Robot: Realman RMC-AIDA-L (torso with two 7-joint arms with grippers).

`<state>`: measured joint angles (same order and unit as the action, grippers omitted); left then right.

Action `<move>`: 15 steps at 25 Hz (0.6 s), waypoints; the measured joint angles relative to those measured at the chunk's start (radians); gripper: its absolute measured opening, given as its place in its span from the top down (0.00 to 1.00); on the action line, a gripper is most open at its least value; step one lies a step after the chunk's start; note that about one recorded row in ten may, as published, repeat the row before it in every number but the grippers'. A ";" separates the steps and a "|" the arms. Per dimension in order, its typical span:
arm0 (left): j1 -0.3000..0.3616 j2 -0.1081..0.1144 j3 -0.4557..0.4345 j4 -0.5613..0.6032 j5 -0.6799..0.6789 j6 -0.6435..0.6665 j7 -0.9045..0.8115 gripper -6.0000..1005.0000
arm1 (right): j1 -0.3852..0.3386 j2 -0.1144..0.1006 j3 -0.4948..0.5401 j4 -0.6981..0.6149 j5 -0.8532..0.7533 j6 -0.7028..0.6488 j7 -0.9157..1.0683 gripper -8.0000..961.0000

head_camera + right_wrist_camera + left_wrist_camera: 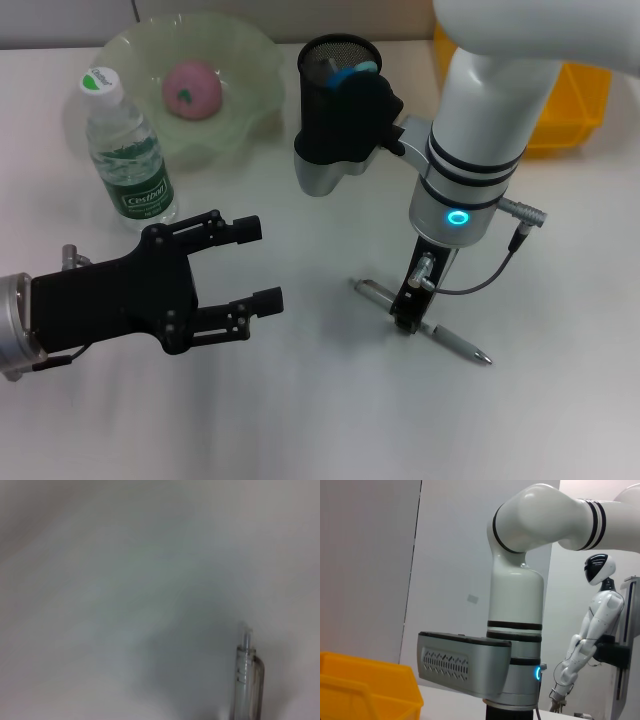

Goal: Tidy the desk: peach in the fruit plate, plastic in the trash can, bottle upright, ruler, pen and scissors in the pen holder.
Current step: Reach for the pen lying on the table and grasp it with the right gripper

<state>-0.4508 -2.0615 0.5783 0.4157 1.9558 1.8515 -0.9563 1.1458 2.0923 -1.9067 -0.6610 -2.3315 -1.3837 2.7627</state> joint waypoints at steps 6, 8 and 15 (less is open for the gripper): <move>-0.002 0.000 0.000 0.009 0.000 0.002 -0.002 0.22 | 0.000 0.000 -0.005 -0.006 0.000 -0.002 0.000 0.80; -0.002 0.000 0.000 0.009 0.000 0.003 -0.002 0.22 | 0.000 0.000 -0.017 -0.006 0.000 -0.001 0.000 0.80; -0.002 0.000 0.000 0.009 0.000 0.007 -0.002 0.22 | -0.003 0.000 -0.045 -0.018 0.002 0.004 0.005 0.83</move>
<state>-0.4525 -2.0617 0.5782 0.4250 1.9558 1.8584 -0.9587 1.1431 2.0923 -1.9515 -0.6790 -2.3297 -1.3793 2.7676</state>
